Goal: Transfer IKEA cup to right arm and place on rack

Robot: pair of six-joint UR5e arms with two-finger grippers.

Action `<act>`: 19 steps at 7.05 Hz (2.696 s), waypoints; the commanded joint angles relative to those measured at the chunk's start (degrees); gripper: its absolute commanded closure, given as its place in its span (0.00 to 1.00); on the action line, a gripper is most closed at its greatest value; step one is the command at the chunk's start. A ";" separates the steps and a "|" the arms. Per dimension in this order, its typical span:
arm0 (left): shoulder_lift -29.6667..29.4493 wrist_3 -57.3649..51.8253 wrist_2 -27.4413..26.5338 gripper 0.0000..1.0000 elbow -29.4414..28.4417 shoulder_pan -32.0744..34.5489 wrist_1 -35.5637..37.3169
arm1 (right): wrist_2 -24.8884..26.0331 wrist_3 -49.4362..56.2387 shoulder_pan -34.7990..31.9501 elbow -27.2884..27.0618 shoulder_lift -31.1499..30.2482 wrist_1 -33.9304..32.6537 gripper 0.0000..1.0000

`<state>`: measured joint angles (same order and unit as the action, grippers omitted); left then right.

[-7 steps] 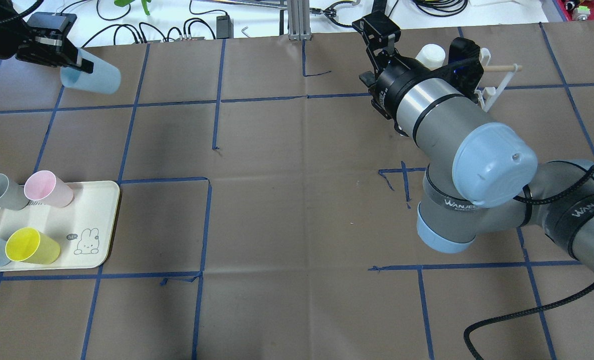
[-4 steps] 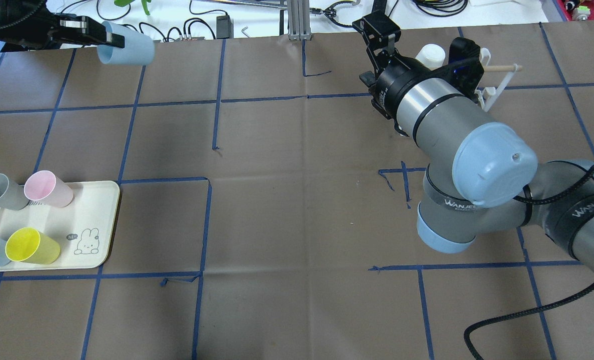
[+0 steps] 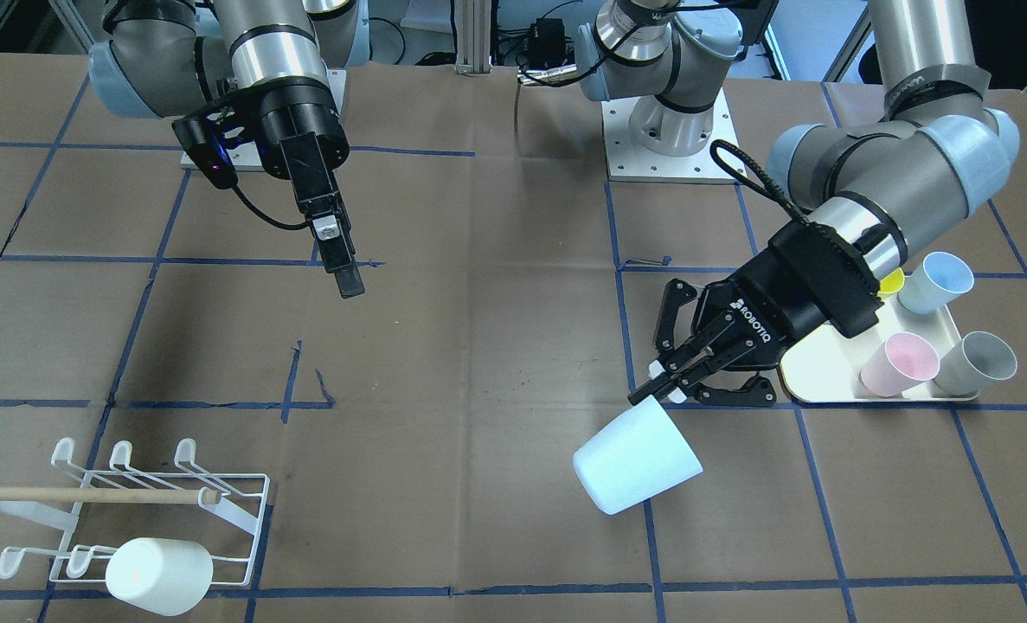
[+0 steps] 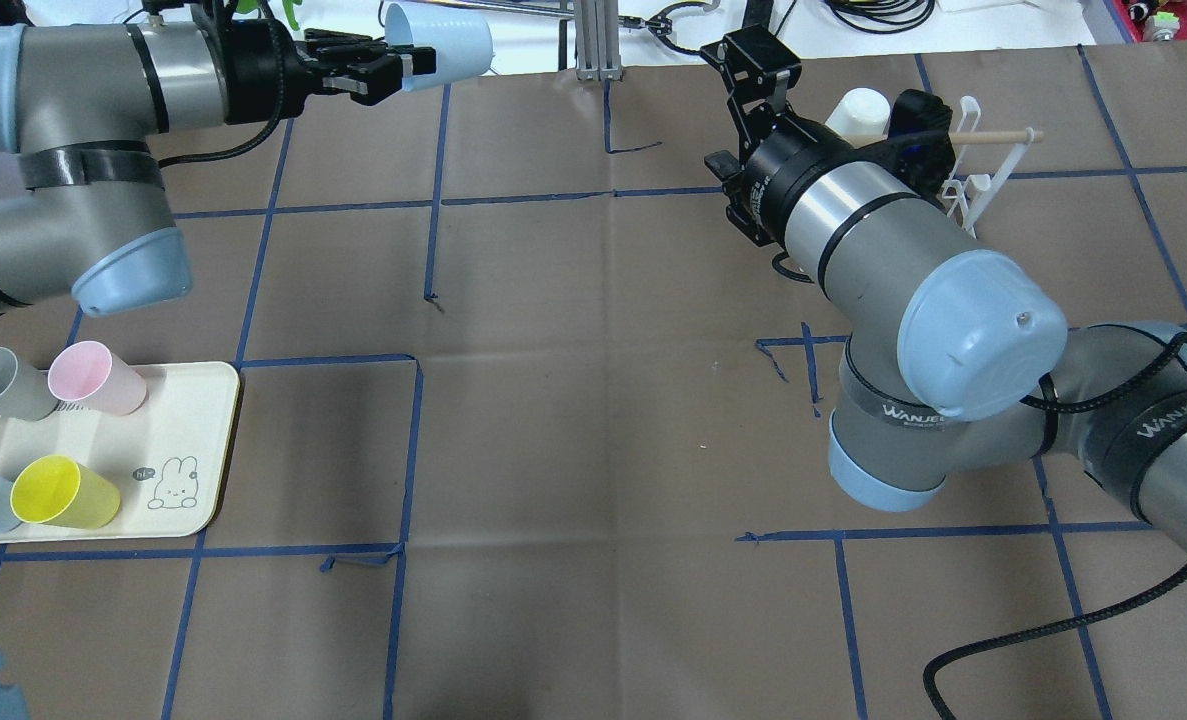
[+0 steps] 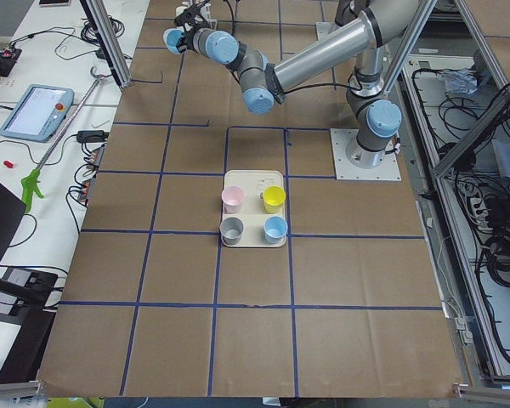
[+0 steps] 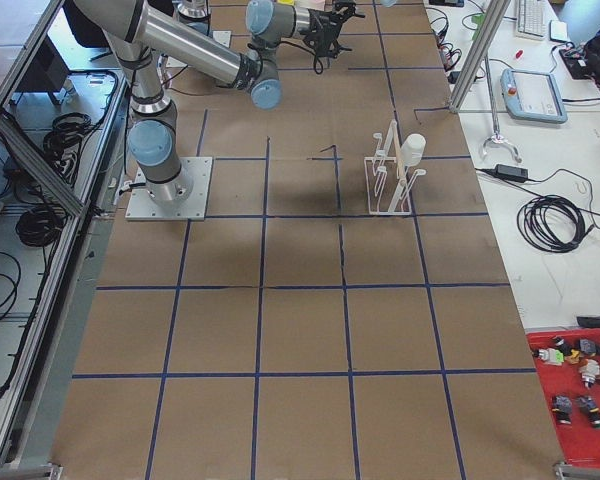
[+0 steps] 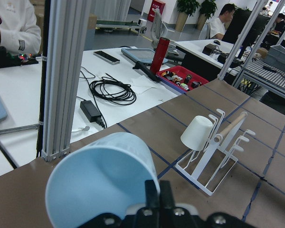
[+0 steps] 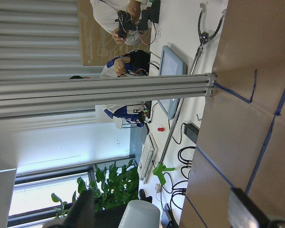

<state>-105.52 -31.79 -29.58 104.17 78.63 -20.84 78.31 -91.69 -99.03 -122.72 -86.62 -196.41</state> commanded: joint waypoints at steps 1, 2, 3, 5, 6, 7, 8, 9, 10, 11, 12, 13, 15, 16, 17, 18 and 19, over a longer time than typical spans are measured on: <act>-0.83 1.12 1.81 1.00 4.95 1.96 12.60 | 0.43 -5.88 -2.29 -0.15 -0.21 0.58 0.00; -0.48 3.12 4.86 1.00 9.95 1.88 20.58 | 0.79 -6.05 -3.87 -0.15 -0.04 1.11 0.00; 0.05 5.14 6.10 1.00 12.87 1.96 26.14 | 0.70 -6.75 -4.93 -0.15 -0.04 1.03 0.00; 0.40 5.95 6.29 0.99 14.39 2.22 28.57 | 0.62 -6.75 -5.12 -0.24 0.49 1.12 0.00; 0.49 5.95 6.38 0.99 14.74 2.31 28.75 | 0.44 -6.75 -5.20 -0.06 1.19 1.03 0.00; 0.49 5.95 6.56 0.99 14.83 2.57 28.75 | 0.27 -6.93 -5.90 0.29 2.32 0.85 0.00; 0.66 5.95 6.99 0.99 14.83 4.06 28.75 | 0.26 -8.06 -7.04 0.55 3.47 0.85 0.00; 0.75 5.95 6.91 0.99 14.74 4.59 28.75 | 0.35 -10.94 -7.66 1.51 4.70 0.94 0.00; 0.75 5.95 6.91 0.98 14.74 4.69 28.75 | 0.44 -10.88 -8.19 2.65 5.67 0.94 0.00; 0.75 5.95 6.91 0.98 14.74 4.69 28.66 | 0.35 -10.36 -8.19 3.18 6.02 1.03 0.00; 0.75 6.04 6.91 0.98 14.74 4.69 28.75 | 0.35 -10.36 -8.19 3.80 6.55 1.03 0.00; 0.75 5.95 6.91 0.98 14.74 4.69 28.75 | 0.35 -10.27 -8.19 4.33 7.69 1.03 0.00; 0.84 5.95 6.91 0.98 14.74 4.69 28.75 | 0.27 -10.27 -8.19 7.13 9.53 1.03 0.00; 0.84 5.95 6.91 0.98 14.74 4.69 28.75 | 0.35 -10.36 -8.19 8.10 10.33 1.11 0.00; 0.84 5.95 6.91 0.98 14.74 4.69 28.75 | 0.35 -10.27 -8.19 9.07 11.38 1.12 0.00; 0.84 5.95 6.91 0.98 14.74 4.69 28.75 | 0.53 -10.27 -8.19 10.47 12.26 1.12 0.00; 0.84 5.95 6.91 0.98 14.74 4.69 28.75 | 0.70 -10.27 -8.28 11.27 13.22 1.20 0.00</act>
<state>-104.68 -25.84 -22.68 118.92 83.32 7.91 78.82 -101.96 -107.26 -112.63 -74.53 -195.27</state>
